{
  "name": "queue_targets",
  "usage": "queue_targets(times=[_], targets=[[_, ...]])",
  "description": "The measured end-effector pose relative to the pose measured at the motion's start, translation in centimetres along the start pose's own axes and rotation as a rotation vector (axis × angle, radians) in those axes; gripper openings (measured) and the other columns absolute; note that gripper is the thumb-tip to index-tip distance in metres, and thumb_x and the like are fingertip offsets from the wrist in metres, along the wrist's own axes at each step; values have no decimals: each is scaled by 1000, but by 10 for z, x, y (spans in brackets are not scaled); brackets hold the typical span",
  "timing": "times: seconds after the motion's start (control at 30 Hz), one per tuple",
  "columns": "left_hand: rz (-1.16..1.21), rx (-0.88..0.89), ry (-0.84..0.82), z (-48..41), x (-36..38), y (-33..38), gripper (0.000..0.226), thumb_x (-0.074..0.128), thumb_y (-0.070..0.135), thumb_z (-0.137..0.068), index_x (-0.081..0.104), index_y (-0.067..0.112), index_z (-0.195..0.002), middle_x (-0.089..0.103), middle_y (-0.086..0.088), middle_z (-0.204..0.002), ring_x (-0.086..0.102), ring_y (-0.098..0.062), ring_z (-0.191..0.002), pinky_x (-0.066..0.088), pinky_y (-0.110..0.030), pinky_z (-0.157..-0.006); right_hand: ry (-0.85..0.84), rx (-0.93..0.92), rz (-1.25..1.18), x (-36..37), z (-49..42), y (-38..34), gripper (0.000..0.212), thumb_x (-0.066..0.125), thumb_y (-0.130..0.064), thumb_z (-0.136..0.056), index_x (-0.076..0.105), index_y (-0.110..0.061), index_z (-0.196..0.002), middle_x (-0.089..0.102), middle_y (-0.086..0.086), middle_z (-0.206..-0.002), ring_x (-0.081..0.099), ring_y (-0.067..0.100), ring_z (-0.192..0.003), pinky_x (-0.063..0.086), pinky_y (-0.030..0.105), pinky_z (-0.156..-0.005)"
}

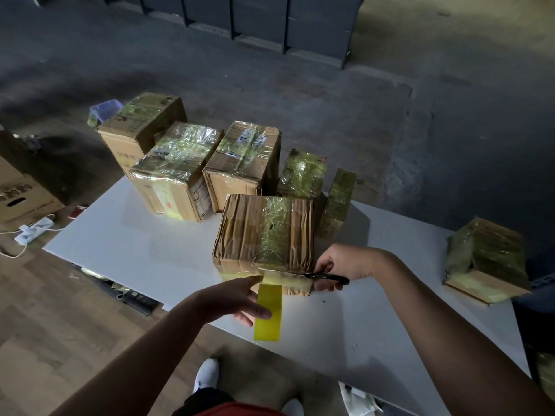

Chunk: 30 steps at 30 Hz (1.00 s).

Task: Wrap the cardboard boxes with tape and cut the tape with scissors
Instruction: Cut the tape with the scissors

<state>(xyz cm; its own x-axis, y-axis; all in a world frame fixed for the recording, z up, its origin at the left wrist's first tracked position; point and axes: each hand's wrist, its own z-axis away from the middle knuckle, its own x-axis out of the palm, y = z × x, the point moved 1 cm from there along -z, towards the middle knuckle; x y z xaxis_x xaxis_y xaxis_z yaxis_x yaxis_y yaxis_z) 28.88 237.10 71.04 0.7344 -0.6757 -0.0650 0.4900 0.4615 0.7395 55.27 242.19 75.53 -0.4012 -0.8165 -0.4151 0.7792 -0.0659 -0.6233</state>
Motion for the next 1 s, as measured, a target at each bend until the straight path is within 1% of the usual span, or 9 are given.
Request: queue_targets(times=[0.13,0.3,0.4,0.57,0.63,0.77,0.9,1.0], targets=[[21,6,-8,-1,-1,-3,100,78,11,-78,13,19,-153,46,-15,-144,67,-18,-94,57,-26,-71,-35,16,52,-3,4,-1,20,77,-41,-77,72,-28,-92,70,-10,-70,60,2,-57,46,15,-54],[13,4,22,-2,-1,-6,93,77,12,-79,19,20,-152,49,-13,-141,66,-18,-94,57,-25,-70,-58,27,66,0,8,0,27,76,-42,-79,72,-26,-99,70,-11,-72,60,2,-61,47,15,-56],[10,0,19,-3,-1,-5,93,76,13,-80,19,19,-152,46,-13,-143,65,-16,-92,56,-23,-68,-47,56,97,0,10,3,21,75,-45,-79,71,-30,-94,69,-10,-74,60,1,-61,47,16,-57],[7,-9,25,-3,-2,-4,94,77,13,-79,18,20,-152,46,-13,-143,65,-18,-97,57,-25,-71,-42,88,127,-6,20,14,17,74,-52,-76,70,-38,-84,69,-11,-80,59,1,-66,48,21,-63],[12,-3,20,-3,-1,-3,95,77,12,-79,17,18,-152,47,-13,-142,65,-20,-99,57,-27,-73,-44,77,114,-7,23,16,20,74,-56,-73,70,-40,-85,70,-10,-84,60,0,-68,49,22,-66],[22,-12,15,-1,-1,-3,96,77,11,-79,15,18,-153,45,-14,-144,65,-20,-101,58,-28,-74,-34,77,136,-6,29,20,41,70,-64,-66,71,-37,-97,71,-5,-95,61,2,-74,50,27,-73],[7,-14,28,2,1,-3,96,76,11,-80,15,19,-153,45,-15,-144,65,-21,-102,58,-28,-76,-36,114,204,-9,33,28,31,69,-62,-74,65,-40,-95,69,-5,-91,59,4,-76,47,25,-73],[6,-19,37,3,2,-1,95,76,11,-81,15,18,-153,43,-16,-146,64,-23,-103,58,-28,-76,-18,111,224,-13,39,33,28,69,-62,-76,63,-42,-94,68,-5,-100,62,9,-87,51,30,-78]])
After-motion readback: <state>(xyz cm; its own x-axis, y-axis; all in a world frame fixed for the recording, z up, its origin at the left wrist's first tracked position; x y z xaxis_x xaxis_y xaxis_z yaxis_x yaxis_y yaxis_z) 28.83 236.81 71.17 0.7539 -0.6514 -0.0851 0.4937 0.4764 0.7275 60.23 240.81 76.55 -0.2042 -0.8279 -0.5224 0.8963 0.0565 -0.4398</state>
